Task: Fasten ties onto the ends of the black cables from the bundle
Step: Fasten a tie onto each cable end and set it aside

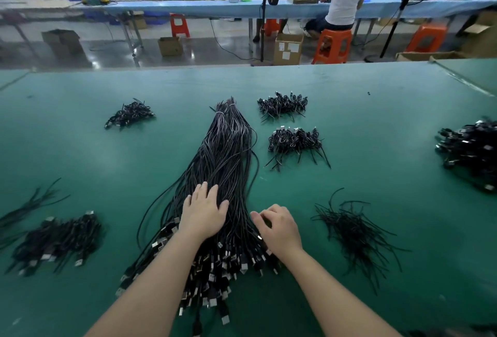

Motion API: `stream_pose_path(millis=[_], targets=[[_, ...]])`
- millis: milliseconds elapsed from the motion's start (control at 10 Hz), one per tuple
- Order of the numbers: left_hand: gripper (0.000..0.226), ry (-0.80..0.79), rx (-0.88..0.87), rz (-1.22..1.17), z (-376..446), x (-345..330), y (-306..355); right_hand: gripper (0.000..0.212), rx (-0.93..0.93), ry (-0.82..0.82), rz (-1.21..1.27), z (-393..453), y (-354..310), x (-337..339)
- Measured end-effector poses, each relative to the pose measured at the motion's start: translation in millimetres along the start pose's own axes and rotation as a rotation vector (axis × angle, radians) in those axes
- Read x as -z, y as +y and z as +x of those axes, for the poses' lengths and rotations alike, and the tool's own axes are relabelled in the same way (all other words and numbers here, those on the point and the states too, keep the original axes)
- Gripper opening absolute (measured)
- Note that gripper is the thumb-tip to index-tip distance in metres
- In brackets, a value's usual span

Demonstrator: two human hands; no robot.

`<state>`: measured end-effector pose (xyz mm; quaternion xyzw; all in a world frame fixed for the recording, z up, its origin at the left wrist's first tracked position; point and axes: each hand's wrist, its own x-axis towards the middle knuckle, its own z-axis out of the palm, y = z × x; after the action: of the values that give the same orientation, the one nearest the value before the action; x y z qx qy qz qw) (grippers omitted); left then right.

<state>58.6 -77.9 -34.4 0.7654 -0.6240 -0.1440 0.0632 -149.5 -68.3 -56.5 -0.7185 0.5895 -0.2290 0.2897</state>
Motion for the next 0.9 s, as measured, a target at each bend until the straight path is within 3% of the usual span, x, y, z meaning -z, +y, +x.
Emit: stream_pose_path(millis=[200, 300, 400, 500, 600, 700, 900], targets=[[0.067, 0.013, -0.019, 0.02, -0.8, -6.5, -5.1, 0.039, -0.135, -0.187, -0.311, 15.7, -35.0, 11.4], [0.066, 0.025, -0.02, 0.018, -0.8, -8.0, -5.5, 0.025, -0.155, -0.255, -0.297, 19.2, -43.1, 17.0], [0.066, 0.033, -0.017, 0.008, -1.2, -8.9, -5.2, 0.026, -0.212, -0.279, -0.256, 20.5, -46.2, 22.3], [0.066, 0.029, -0.014, 0.001, -1.6, -7.8, -4.4, 0.025, -0.308, -0.209, -0.003, 22.9, -41.7, 27.9], [0.066, 0.025, -0.016, -0.003, -2.8, -7.5, -4.5, 0.022, -0.483, -0.097, 0.521, 24.1, -32.5, 36.7], [0.066, 0.025, -0.015, -0.003, -3.0, -7.2, -4.5, 0.022, -0.523, -0.035, 0.641, 21.9, -12.4, 46.3], [0.066, 0.023, -0.009, -0.009, -3.1, -6.7, -4.2, 0.023, -0.422, -0.044, 0.798, 11.0, 15.9, 49.1]])
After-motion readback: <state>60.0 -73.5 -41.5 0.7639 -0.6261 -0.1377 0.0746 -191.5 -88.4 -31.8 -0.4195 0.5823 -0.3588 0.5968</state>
